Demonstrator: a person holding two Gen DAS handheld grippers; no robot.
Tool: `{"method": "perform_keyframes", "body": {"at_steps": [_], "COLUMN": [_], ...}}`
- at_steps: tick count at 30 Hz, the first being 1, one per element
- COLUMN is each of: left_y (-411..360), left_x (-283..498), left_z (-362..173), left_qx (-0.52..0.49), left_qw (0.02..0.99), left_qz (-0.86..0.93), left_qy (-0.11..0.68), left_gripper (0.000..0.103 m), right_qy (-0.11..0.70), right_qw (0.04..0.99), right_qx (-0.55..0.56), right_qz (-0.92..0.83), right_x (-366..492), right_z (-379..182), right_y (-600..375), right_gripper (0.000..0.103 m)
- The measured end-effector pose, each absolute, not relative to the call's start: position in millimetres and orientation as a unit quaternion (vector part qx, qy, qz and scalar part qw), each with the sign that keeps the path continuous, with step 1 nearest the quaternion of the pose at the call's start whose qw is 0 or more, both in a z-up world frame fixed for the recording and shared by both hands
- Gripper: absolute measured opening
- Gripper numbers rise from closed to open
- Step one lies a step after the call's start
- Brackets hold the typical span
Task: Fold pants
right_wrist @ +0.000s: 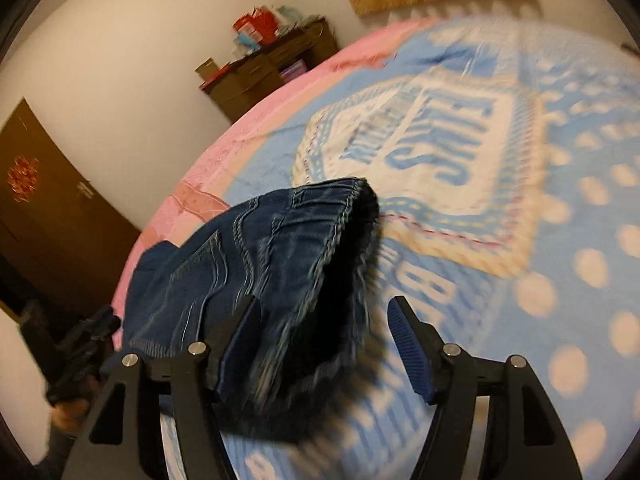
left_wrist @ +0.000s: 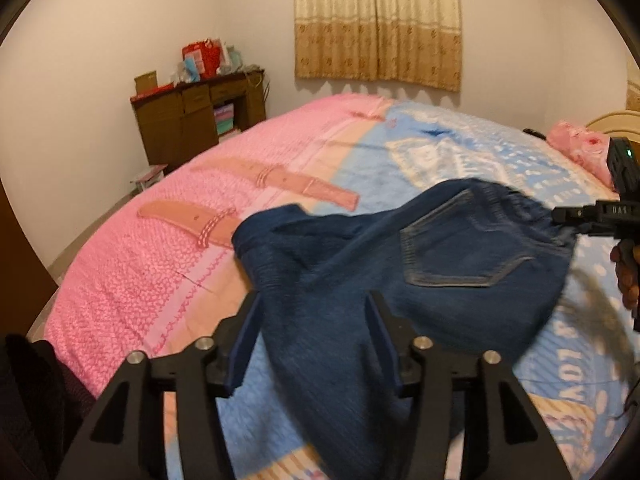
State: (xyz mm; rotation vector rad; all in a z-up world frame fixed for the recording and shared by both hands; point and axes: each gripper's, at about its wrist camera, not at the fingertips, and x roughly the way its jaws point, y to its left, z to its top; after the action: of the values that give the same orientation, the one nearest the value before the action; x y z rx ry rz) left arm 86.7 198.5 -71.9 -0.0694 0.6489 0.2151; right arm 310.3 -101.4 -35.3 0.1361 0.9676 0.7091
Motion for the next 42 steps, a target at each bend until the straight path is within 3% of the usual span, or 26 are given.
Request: {"method": "perform_keyframes", "body": {"at_steps": [3,14,38,42], "left_y": [187.0,161.6,159.7,157.9], "left_x": [72.2,47.5,44.1,42.6], "left_z": [-61.2,-39.4,-40.2,-37.7], "left_qx": [-0.032,-0.021,-0.029,-0.030], "left_qw": [0.946,0.957,0.958,0.959], "left_qz": [0.094,0.072,0.066,0.068], "left_qy": [0.307,0.279,0.278,0.273], "left_gripper": [0.064,0.072,0.075,0.086], "right_qy": [0.429,0.352,0.318,0.309], "right_qw": [0.840,0.876,0.889,0.892], "right_qx": [0.053,-0.008,-0.038,-0.039], "right_qz": [0.328,0.330,0.329,0.327], "right_x": [276.1,175.6,133.3,131.1], "right_z": [-20.5,12.9,24.8,29.9], "right_y": [-108.0,-91.8,-73.1,-74.8], "right_gripper": [0.069,0.072,0.072,0.072]}}
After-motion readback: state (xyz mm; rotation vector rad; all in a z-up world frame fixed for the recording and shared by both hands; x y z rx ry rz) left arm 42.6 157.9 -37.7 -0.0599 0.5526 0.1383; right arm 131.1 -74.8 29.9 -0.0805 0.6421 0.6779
